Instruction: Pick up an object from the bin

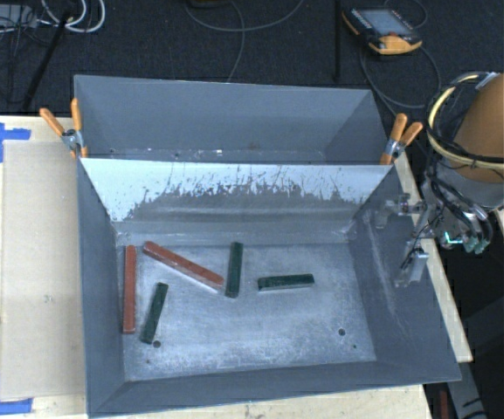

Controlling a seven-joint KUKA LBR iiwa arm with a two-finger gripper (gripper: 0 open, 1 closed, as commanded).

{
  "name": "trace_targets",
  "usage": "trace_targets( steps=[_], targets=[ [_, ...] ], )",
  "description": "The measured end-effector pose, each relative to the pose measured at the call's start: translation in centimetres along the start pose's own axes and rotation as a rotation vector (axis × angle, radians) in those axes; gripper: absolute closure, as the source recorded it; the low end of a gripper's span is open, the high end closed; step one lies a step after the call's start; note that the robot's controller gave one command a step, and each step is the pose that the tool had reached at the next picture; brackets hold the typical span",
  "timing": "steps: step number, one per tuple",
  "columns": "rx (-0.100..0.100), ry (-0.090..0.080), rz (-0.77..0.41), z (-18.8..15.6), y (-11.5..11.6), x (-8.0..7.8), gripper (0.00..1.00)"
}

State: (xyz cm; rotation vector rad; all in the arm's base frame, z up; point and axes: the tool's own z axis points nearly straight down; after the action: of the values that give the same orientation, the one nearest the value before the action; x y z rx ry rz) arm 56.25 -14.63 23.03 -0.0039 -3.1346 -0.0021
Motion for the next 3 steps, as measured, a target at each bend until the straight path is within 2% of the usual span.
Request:
trace_targets(
  steps=[1, 2, 3],
  targets=[
    [-0.002, 0.000, -0.123, 16.5, 10.8, -2.6, 0.00],
    [0.001, -0.007, -0.175, 12.9, 12.5, -1.4, 0.00],
    [0.001, -0.005, -0.086, 13.1, 11.5, 0.0, 0.00]
  ],
)
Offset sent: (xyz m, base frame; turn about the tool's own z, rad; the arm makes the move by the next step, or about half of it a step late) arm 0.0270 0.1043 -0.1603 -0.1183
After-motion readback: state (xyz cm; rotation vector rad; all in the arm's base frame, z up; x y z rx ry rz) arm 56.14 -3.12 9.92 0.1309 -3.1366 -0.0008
